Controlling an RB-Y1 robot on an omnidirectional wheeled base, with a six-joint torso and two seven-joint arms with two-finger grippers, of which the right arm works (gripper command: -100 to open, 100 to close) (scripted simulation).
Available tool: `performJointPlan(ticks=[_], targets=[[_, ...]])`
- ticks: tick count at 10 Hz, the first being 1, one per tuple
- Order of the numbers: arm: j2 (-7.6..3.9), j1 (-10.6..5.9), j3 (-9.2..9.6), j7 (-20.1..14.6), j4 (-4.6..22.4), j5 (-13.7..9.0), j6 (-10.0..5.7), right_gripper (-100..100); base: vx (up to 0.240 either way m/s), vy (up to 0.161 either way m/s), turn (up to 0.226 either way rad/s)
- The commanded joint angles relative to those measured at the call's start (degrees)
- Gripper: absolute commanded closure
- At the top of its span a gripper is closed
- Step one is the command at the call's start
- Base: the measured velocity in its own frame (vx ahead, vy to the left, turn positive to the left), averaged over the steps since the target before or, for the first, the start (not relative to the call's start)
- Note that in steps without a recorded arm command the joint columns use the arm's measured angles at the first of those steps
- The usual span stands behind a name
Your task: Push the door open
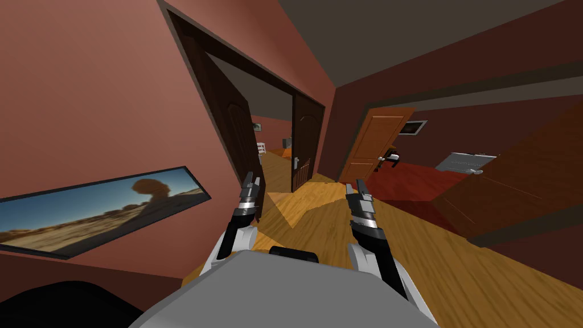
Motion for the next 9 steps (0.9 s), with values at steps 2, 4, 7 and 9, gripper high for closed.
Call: performJointPlan(ticks=[2,4,7,9], targets=[[-0.78,-1.27,0.40,-0.12,2.18,-0.01,0.22,-100,0.124,0.008,0.090],[-1.37,-2.41,0.76,-0.23,4.12,-0.02,0.41,-100,0.150,-0.096,0.072],[-2.35,-4.79,1.51,-0.45,8.18,-0.04,0.81,-100,0.183,-0.094,0.111],[-2.83,-6.19,1.95,-0.58,10.57,-0.05,1.05,-100,0.154,-0.053,0.099]])
